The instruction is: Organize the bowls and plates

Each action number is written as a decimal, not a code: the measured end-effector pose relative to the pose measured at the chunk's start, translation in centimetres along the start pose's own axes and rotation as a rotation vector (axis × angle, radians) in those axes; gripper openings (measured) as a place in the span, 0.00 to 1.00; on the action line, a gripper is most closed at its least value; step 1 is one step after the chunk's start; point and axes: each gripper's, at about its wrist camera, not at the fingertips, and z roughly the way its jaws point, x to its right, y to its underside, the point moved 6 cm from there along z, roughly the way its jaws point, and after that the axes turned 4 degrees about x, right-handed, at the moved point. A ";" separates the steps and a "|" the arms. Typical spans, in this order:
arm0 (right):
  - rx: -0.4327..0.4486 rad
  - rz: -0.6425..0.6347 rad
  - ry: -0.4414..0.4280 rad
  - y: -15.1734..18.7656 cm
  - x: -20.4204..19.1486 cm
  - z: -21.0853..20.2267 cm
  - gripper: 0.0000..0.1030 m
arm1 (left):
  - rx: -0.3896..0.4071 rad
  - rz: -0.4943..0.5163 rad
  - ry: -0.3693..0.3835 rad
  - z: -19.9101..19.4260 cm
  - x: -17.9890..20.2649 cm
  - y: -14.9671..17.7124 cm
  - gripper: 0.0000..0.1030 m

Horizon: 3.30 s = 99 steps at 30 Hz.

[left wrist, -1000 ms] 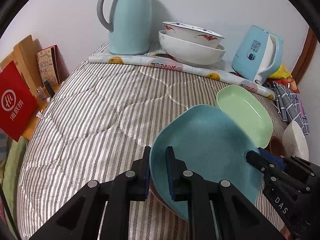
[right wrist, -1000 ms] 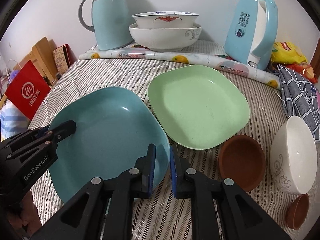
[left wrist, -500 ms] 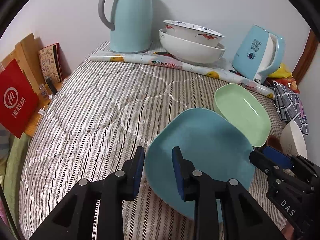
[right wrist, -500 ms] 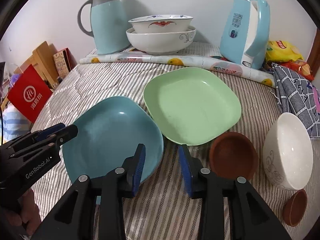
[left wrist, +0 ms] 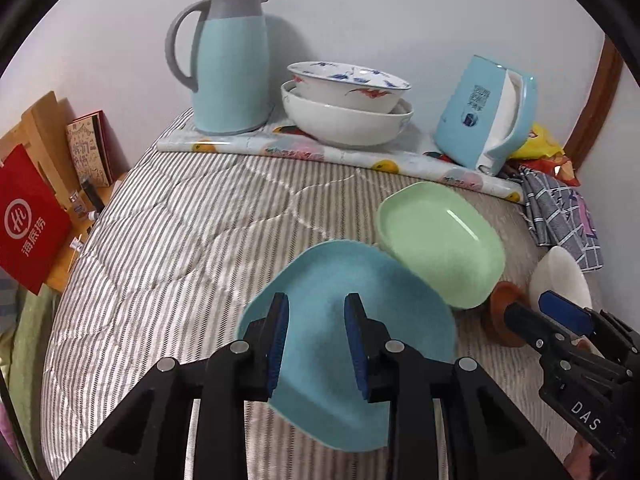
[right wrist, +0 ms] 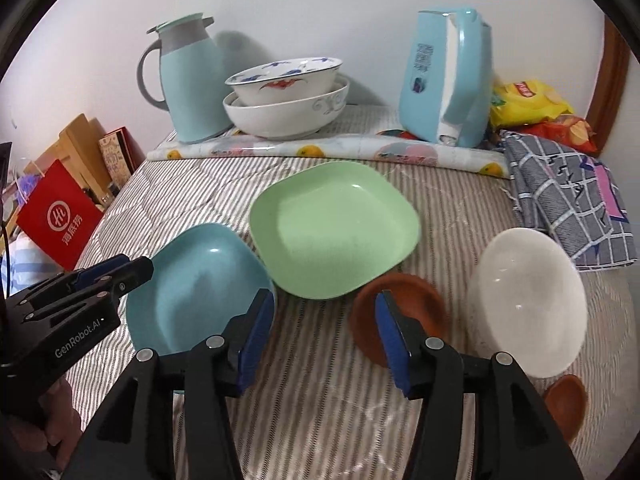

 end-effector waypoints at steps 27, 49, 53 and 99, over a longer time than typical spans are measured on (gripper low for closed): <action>0.048 0.103 0.063 -3.0 6.2 -3.4 0.65 | 0.041 0.055 0.010 -0.9 4.9 -3.5 0.46; 0.026 0.098 0.043 -6.1 7.1 0.6 0.65 | -0.019 0.036 0.018 4.0 4.8 -5.4 0.46; 0.008 0.091 0.037 -6.4 6.9 2.2 0.57 | -0.030 0.040 0.021 5.4 5.0 -5.8 0.46; -0.191 -0.018 0.067 -4.9 6.5 13.1 0.16 | -0.171 0.046 0.072 15.3 7.1 -5.5 0.24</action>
